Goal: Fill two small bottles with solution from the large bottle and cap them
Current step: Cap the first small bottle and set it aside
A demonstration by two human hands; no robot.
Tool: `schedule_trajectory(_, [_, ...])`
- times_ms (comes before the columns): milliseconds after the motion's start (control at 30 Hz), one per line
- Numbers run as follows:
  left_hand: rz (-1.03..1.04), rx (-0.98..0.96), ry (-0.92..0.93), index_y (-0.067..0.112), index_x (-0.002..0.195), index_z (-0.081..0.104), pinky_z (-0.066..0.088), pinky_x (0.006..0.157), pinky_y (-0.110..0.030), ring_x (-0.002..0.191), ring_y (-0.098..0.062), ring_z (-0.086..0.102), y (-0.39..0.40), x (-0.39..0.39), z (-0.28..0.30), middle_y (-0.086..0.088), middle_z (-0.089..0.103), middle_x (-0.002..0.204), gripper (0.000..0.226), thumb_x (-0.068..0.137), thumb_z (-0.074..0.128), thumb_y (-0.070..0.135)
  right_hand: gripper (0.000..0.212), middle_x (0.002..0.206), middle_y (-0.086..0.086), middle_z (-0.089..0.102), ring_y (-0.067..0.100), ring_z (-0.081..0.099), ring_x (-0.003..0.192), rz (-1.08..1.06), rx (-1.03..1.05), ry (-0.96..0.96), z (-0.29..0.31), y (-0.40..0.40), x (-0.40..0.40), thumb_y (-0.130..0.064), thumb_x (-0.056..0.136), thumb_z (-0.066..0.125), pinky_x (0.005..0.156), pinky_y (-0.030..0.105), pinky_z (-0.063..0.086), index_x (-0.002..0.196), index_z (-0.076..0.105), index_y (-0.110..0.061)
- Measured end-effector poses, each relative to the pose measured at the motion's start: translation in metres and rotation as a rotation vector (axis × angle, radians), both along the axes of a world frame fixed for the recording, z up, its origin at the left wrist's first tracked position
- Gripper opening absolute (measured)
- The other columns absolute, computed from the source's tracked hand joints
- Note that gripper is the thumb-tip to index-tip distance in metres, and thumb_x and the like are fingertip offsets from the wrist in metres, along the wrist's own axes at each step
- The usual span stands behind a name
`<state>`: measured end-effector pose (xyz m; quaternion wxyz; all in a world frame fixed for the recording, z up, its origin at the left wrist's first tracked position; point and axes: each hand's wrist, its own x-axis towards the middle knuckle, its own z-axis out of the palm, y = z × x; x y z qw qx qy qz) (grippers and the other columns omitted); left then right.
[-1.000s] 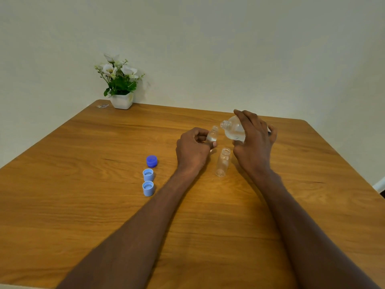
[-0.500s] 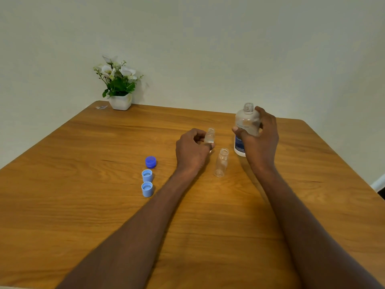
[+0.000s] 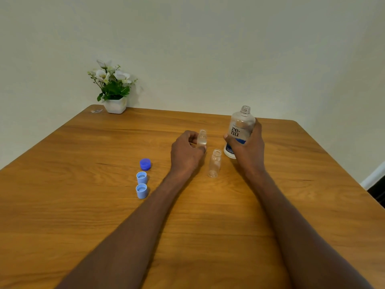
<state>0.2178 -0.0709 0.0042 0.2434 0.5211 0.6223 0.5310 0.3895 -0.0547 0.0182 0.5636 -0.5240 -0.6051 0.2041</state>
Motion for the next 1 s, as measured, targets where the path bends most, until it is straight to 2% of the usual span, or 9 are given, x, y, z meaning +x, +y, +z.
schedule_trajectory(167, [0.006,0.009,-0.002,0.021,0.129,0.062,0.053,0.083,-0.027,0.102,-0.012,0.059,-0.001,0.000,0.002,0.005,0.062,0.119,0.052,0.082,0.085,0.016,0.119,0.156,-0.005,0.043,0.018,0.047,0.142,-0.016,-0.009,0.016,-0.003,-0.001,0.001,-0.076,0.064,0.083,0.109,0.051,0.053,0.158,0.024,-0.033])
schedule_trajectory(333, [0.075,-0.023,-0.099,0.015,0.128,0.056,0.050,0.095,-0.027,0.117,-0.016,0.057,-0.006,-0.005,0.003,0.000,0.057,0.129,0.049,0.084,0.074,0.002,0.120,0.159,-0.002,0.033,0.017,0.031,0.151,-0.080,0.149,-0.095,0.001,-0.007,0.005,-0.072,0.069,0.085,0.120,0.055,0.038,0.161,0.023,-0.027])
schedule_trajectory(500, [0.088,0.002,-0.209,0.015,0.129,0.055,0.048,0.094,-0.025,0.120,-0.018,0.058,-0.041,-0.003,0.013,-0.003,0.060,0.126,0.046,0.088,0.062,-0.005,0.076,0.147,0.002,0.047,0.018,0.045,0.138,-0.178,0.356,-0.111,0.004,-0.017,0.003,-0.049,0.091,0.074,0.115,0.050,0.038,0.152,0.042,-0.017])
schedule_trajectory(633, [0.036,0.295,-0.127,0.017,0.123,0.061,0.052,0.086,-0.022,0.108,-0.008,0.062,-0.095,-0.028,0.043,0.004,0.067,0.113,0.039,0.091,0.061,-0.006,0.034,0.125,0.013,0.059,0.027,0.056,0.117,-0.257,0.598,-0.092,0.026,-0.027,-0.006,-0.019,0.101,0.067,0.099,0.056,0.043,0.132,0.061,-0.008])
schedule_trajectory(733, [0.005,0.369,0.055,0.014,0.117,0.066,0.053,0.078,-0.020,0.100,-0.009,0.066,-0.121,-0.081,0.052,0.002,0.071,0.107,0.036,0.093,0.053,-0.011,0.019,0.113,0.014,0.061,0.026,0.056,0.111,-0.113,0.773,-0.181,0.056,-0.056,-0.036,-0.001,0.100,0.063,0.094,0.047,0.046,0.116,0.071,-0.006])
schedule_trajectory(800, [-0.007,0.282,0.168,0.015,0.108,0.068,0.057,0.082,-0.031,0.096,-0.014,0.068,-0.129,-0.114,0.042,-0.001,0.072,0.101,0.045,0.084,0.044,-0.016,0.024,0.109,0.009,0.059,0.023,0.055,0.106,0.110,0.719,-0.240,0.066,-0.078,-0.070,0.004,0.099,0.060,0.094,0.031,0.044,0.113,0.075,-0.008])
schedule_trajectory(867, [0.027,0.134,0.280,0.016,0.106,0.068,0.057,0.084,-0.039,0.094,-0.018,0.067,-0.132,-0.137,0.027,0.000,0.070,0.098,0.047,0.076,0.043,-0.010,0.028,0.109,0.002,0.057,0.021,0.053,0.104,0.353,0.555,-0.413,0.059,-0.092,-0.102,0.002,0.100,0.060,0.089,0.023,0.040,0.117,0.075,-0.014])
schedule_trajectory(933, [0.048,0.021,0.390,0.015,0.114,0.068,0.055,0.090,-0.038,0.099,-0.019,0.065,-0.132,-0.155,0.011,0.000,0.069,0.104,0.048,0.079,0.048,-0.012,0.035,0.114,-0.001,0.057,0.018,0.051,0.108,0.551,0.345,-0.658,0.043,-0.097,-0.122,-0.002,0.100,0.060,0.087,0.029,0.045,0.126,0.073,-0.021])
schedule_trajectory(1000, [0.049,-0.015,0.466,0.011,0.121,0.065,0.053,0.091,-0.036,0.105,-0.022,0.064,-0.129,-0.164,-0.001,-0.004,0.068,0.111,0.046,0.082,0.056,-0.012,0.046,0.121,-0.001,0.055,0.019,0.052,0.109,0.607,0.228,-0.867,0.026,-0.095,-0.134,-0.001,0.097,0.062,0.083,0.041,0.054,0.133,0.070,-0.026])
